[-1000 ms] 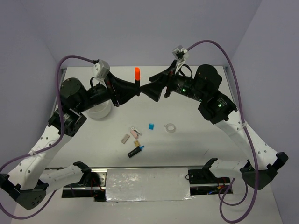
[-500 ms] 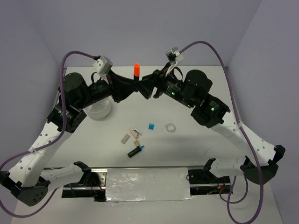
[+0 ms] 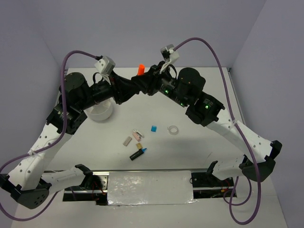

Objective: Sort the stationery into containers
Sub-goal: Close the pen cap on the pen.

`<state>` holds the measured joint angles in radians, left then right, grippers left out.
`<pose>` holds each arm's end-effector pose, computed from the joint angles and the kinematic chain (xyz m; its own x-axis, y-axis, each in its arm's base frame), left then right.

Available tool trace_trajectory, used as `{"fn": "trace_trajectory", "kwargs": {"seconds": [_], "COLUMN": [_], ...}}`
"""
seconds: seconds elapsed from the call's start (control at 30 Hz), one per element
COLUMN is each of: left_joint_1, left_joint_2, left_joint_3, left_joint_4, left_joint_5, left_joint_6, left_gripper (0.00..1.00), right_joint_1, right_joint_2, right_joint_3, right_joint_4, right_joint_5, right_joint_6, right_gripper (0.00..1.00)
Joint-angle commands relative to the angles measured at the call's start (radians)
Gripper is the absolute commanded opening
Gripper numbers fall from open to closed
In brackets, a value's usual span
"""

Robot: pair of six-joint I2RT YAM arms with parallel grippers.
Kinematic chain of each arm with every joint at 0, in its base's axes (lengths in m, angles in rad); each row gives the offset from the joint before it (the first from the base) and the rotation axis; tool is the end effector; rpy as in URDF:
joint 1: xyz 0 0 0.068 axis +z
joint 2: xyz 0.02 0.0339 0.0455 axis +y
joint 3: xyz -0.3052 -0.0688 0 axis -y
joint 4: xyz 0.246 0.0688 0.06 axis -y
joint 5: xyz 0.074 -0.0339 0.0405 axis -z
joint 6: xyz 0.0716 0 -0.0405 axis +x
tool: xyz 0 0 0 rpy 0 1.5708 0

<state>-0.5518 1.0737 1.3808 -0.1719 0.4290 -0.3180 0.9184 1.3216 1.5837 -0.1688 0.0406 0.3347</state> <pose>0.1791 -0.1452 0.5321 -0.1498 -0.2417 -0.9587 0.8221 0.5083 -0.2566 0.1915 0.2459 0.5445 -0.1993 0.2797 -0.9392 -0.7453 0.5789 0.3306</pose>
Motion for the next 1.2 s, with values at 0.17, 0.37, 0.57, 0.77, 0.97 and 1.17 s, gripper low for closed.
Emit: {"fn": "trace_trajectory", "kwargs": {"seconds": [0.17, 0.37, 0.57, 0.77, 0.97, 1.17], "left_joint_1": [-0.004, -0.004, -0.003, -0.002, -0.002, -0.002], "left_joint_2": [0.011, 0.058, 0.058, 0.055, 0.058, 0.086], "left_joint_3": [0.107, 0.245, 0.252, 0.124, 0.075, 0.08], "left_joint_4": [0.029, -0.116, -0.137, 0.167, 0.321, 0.403], "left_joint_5": [-0.02, 0.166, 0.388, 0.577, 0.57, 0.554], "left_joint_6": [0.011, 0.079, 0.033, -0.203, -0.293, -0.354], "left_gripper": [0.47, 0.99, 0.99, 0.95, 0.87, 0.69], "right_joint_1": [0.01, -0.101, -0.289, -0.294, -0.289, -0.265], "right_joint_2": [-0.035, -0.056, -0.091, -0.105, -0.081, -0.055], "right_joint_3": [-0.019, 0.01, -0.008, -0.04, -0.074, -0.028], "right_joint_4": [0.087, 0.071, 0.222, 0.417, 0.563, 0.483], "right_joint_5": [-0.076, -0.472, -1.002, -1.111, -1.142, -1.114], "right_joint_6": [-0.008, -0.077, 0.071, 0.208, 0.325, 0.256], "right_gripper": [0.0, 0.0, 0.0, 0.0, 0.0, 0.0]}}
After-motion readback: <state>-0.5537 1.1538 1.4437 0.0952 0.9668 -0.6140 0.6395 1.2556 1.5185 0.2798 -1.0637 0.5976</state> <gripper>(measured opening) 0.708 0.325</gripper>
